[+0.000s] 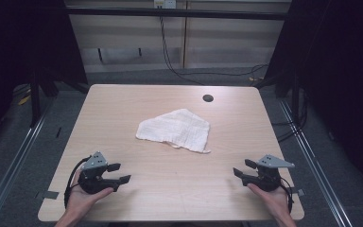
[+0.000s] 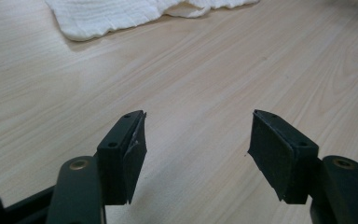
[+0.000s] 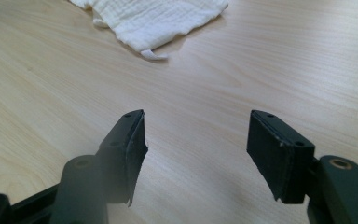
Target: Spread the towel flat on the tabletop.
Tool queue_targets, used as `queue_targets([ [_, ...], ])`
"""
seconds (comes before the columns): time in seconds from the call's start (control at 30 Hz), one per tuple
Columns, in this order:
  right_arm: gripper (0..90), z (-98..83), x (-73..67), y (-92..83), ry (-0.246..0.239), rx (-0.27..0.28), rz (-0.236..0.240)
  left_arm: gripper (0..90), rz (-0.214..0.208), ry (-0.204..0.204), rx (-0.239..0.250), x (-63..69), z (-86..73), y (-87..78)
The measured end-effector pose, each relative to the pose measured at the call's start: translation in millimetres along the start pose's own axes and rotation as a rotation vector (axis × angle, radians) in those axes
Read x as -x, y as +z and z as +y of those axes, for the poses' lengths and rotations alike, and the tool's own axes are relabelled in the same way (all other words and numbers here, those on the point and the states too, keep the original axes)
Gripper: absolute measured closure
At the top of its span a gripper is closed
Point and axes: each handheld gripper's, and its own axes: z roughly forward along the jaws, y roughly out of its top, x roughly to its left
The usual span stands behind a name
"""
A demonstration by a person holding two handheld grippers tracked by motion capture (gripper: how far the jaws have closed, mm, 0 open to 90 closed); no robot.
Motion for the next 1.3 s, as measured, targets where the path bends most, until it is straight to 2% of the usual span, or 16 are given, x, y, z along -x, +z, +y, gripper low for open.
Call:
queue_targets([
  [0.1,36.1,-0.1,-0.6,0.5,0.006,-0.002,0.011,37.5,-0.02,-0.014,0.004,-3.0,0.8,0.1],
  [0.17,37.7,-0.1,-1.1,2.3,0.028,-0.013,0.034,37.5,-0.024,-0.017,0.007,-4.3,1.3,0.6],
  [0.27,41.3,0.6,-5.2,4.4,0.013,-0.031,0.045,37.4,-0.019,-0.025,0.0,-6.3,2.4,4.2],
  [0.33,42.7,2.5,-8.3,5.9,0.005,-0.034,0.051,36.0,-0.006,-0.022,0.001,-5.5,2.1,4.4],
  [0.43,45.5,5.0,-11.9,6.7,-0.006,-0.036,0.073,34.9,-0.009,-0.011,0.007,-4.0,1.4,2.4],
  [0.5,45.3,7.7,-14.6,7.5,0.004,-0.036,0.102,32.6,-0.029,0.019,0.016,-1.5,0.7,-0.2],
  [0.53,45.0,9.3,-16.3,7.9,-0.002,-0.039,0.112,33.3,-0.024,0.029,0.018,0.6,0.5,-1.9],
  [0.67,43.5,19.5,-22.0,4.7,-0.018,-0.022,0.156,33.7,-0.016,0.029,0.019,2.7,-0.1,-2.5],
  [0.77,44.1,27.3,-28.5,3.7,-0.052,-0.006,0.197,34.0,-0.017,0.015,0.016,0.1,0.2,-1.3],
  [0.9,42.7,36.3,-29.8,12.8,-0.057,-0.01,0.248,34.0,-0.015,0.011,0.007,-1.3,0.5,-0.5],
  [0.97,39.0,39.3,-29.9,16.3,-0.06,-0.014,0.248,34.0,-0.016,0.012,0.009,-1.1,0.6,-0.5],
  [1.0,37.4,47.5,-30.3,24.7,-0.067,-0.017,0.265,34.3,-0.016,0.018,0.01,-0.7,0.9,-0.5],
  [1.07,34.9,54.0,-32.5,29.7,-0.076,-0.006,0.247,34.5,-0.024,0.023,0.007,-0.3,1.7,1.4],
  [1.1,35.8,58.9,-34.2,32.7,-0.073,0.0,0.264,34.5,-0.024,0.023,0.007,-0.3,1.7,1.4],
  [1.17,35.8,67.0,-38.0,37.5,-0.084,0.006,0.26,34.4,-0.024,0.026,0.007,0.4,2.3,1.8],
  [1.3,39.5,81.0,-39.3,51.2,-0.083,0.021,0.289,34.1,-0.02,0.021,0.016,-1.3,1.7,-0.7],
])
